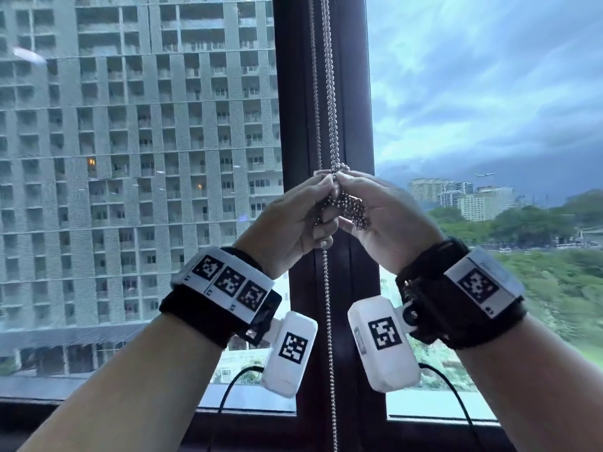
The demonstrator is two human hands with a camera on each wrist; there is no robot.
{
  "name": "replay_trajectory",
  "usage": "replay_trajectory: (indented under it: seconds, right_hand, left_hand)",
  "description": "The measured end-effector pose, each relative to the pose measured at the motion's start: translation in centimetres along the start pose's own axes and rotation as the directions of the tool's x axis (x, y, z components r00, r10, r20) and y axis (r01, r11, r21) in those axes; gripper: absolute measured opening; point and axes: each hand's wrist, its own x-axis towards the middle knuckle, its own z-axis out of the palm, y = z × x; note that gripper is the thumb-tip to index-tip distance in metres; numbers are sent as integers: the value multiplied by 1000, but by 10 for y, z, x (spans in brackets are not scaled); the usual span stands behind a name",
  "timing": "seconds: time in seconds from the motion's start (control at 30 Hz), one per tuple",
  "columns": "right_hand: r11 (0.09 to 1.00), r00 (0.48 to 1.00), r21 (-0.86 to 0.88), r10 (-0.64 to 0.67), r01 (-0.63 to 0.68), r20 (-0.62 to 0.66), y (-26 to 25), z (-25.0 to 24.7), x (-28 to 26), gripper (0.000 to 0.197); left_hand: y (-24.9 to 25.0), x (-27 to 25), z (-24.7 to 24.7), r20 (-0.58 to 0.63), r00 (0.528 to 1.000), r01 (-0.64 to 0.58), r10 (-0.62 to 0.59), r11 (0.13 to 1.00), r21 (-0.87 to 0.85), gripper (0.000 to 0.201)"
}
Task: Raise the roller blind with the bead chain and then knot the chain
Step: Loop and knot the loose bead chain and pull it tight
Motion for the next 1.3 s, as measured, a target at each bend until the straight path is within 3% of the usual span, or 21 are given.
replay_trajectory:
  seconds: [0.13,0.23,0.37,0.43,0.53,0.63,0.77,0.87,1.0,1.1,1.3]
  right_hand:
    - [1000,998,-10,4,-4,60,-4,-4,0,17]
    - [994,997,-89,-57,62,56,-8,-1,1,13]
    - [861,963,-467,-262,202,-65,-3,0,5,28]
    - [832,948,-519,-295,196,-115,2,0,2,36]
    - [849,923,-480,-340,219,-179,8,1,-6,42]
    - [884,908,-390,-359,257,-215,19,4,-13,48]
    - [852,906,-425,-397,306,-145,44,8,-32,47]
    - [871,929,-423,-339,250,-149,67,9,-46,47]
    - [954,951,-207,-253,215,-176,76,12,-56,43]
    - [951,956,-203,-263,234,-129,76,12,-60,54]
    - [958,968,-211,-221,193,-121,83,13,-66,47]
  left_hand:
    - [-2,-1,0,37,997,69,-63,984,-164,24]
    - [-2,-2,-2,61,993,110,-98,967,-230,26]
    - [-1,-3,-3,-94,992,86,-86,996,-6,27]
    - [-3,-4,-3,-205,978,68,-39,988,139,24]
    - [-5,-3,-2,-289,957,59,0,979,197,23]
    - [-6,-1,3,-278,960,6,38,988,157,20]
    - [-10,-2,9,-279,956,-62,94,991,121,12]
    - [-15,-5,15,-268,957,-83,112,990,118,18]
    - [-24,-9,33,-230,961,-123,154,982,144,28]
    - [-33,-9,41,-301,934,-156,190,979,133,28]
    - [-42,-7,42,-397,887,-158,236,963,219,32]
